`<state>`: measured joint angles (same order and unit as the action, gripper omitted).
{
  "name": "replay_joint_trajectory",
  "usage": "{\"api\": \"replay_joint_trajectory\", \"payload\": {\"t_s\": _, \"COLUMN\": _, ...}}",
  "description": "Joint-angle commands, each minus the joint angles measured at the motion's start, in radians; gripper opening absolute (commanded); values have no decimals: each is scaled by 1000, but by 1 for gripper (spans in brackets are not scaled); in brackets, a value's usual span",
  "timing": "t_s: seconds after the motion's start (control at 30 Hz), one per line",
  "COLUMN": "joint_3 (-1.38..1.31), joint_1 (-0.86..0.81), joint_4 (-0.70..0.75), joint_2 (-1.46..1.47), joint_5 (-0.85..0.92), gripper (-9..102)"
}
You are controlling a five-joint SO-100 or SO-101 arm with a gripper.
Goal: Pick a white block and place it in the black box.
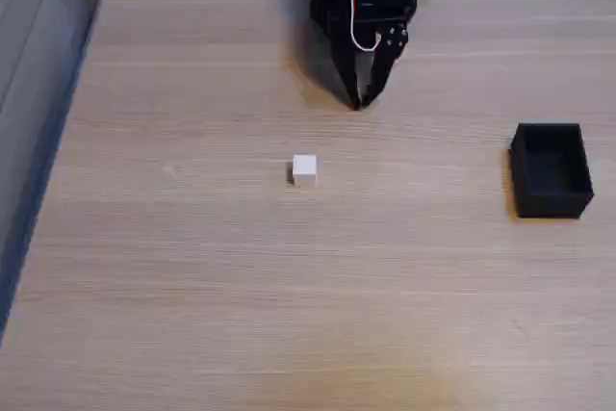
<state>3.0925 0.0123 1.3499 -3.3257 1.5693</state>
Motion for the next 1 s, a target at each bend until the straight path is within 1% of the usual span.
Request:
{"api": "replay_joint_trajectory", "payload": {"t_s": 0.0, "joint_3": 15, "joint_1": -5, "joint_4": -5, "joint_2": -6, "joint_5": 18, "gripper": 0}}
{"api": "replay_joint_trajectory", "payload": {"t_s": 0.83, "joint_3": 15, "joint_1": -5, "joint_4": -3, "joint_2": -6, "joint_5": 23, "gripper": 0}}
{"api": "replay_joint_trajectory", "payload": {"t_s": 0.97, "joint_3": 15, "joint_1": -25, "joint_4": -3, "joint_2": -6, "joint_5": 25, "gripper": 0}}
